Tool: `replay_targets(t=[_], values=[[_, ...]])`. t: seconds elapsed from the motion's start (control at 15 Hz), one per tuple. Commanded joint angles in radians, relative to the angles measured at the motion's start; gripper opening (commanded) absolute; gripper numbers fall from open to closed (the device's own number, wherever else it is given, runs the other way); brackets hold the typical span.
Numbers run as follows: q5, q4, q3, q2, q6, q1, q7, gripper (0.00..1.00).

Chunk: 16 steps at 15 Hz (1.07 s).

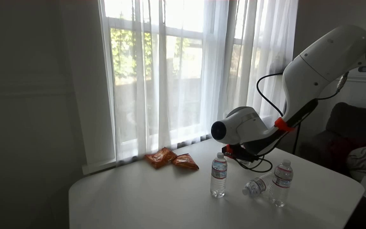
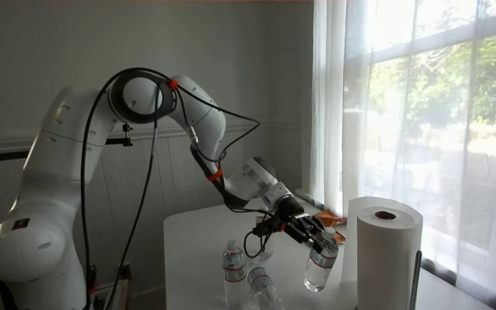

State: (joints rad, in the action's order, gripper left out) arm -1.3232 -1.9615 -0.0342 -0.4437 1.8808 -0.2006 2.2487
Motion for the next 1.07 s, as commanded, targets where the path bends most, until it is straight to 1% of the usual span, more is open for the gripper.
replay_targets(t=[0.0, 0.27, 0.53, 1.0], values=[[-0.078, -0.025, 0.027, 0.011, -0.061, 0.013, 0.042, 0.22], [-0.131, -0.027, 0.042, -0.022, -0.092, 0.013, 0.090, 0.22], [-0.184, -0.029, 0.048, -0.053, -0.091, 0.022, 0.139, 0.22], [-0.211, -0.029, 0.059, -0.079, -0.106, 0.030, 0.166, 0.22]])
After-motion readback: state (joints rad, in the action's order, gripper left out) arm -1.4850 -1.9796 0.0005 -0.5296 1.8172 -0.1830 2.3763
